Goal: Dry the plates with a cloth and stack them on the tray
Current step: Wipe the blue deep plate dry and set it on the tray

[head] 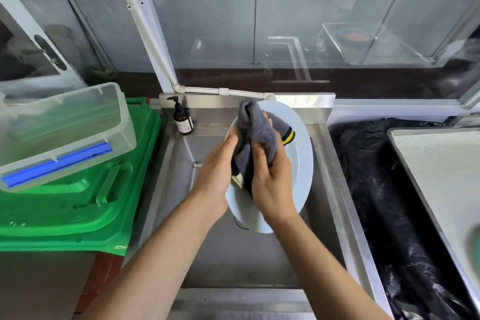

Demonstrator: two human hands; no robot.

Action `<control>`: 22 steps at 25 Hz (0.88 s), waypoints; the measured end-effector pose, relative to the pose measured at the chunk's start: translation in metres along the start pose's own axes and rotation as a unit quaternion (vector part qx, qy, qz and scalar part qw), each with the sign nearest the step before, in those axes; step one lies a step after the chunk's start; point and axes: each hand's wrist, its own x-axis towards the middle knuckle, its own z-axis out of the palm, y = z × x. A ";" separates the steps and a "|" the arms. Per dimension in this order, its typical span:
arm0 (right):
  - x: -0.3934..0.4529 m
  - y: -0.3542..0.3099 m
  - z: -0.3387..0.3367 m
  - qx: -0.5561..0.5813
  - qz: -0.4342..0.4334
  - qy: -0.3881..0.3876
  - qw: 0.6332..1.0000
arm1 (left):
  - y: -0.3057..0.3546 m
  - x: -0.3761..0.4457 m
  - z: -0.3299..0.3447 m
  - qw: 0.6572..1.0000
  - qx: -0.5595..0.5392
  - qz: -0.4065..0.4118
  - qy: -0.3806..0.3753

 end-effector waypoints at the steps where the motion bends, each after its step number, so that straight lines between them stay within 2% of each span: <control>1: -0.012 0.001 0.003 0.020 0.002 -0.004 1.000 | 0.003 0.003 0.001 1.000 -0.005 -0.012 0.003; 4: -0.042 0.005 0.002 0.024 -0.012 -0.047 0.999 | 0.010 0.008 -0.001 0.995 -0.072 -0.067 -0.012; 8: -0.069 0.024 -0.015 -0.079 -0.090 -0.104 0.987 | 0.017 0.006 -0.009 0.989 -0.094 -0.108 -0.024; 10: -0.077 0.043 -0.028 -0.136 -0.107 -0.106 0.979 | 0.014 0.008 -0.011 0.996 -0.051 -0.076 -0.002; 12: -0.082 0.065 -0.044 -0.185 -0.101 -0.077 0.974 | 0.012 0.009 -0.016 0.999 -0.013 -0.030 0.025; 14: -0.079 0.083 -0.060 -0.210 -0.063 -0.020 0.976 | 0.011 0.008 -0.018 1.000 -0.005 -0.017 0.009; 17: -0.056 0.090 -0.076 -0.164 0.018 0.074 0.983 | 0.010 0.008 -0.021 0.999 0.017 -0.018 -0.032; 22: 0.007 0.077 -0.090 -0.113 0.056 0.151 0.980 | 0.007 0.006 -0.022 0.998 0.021 -0.016 -0.063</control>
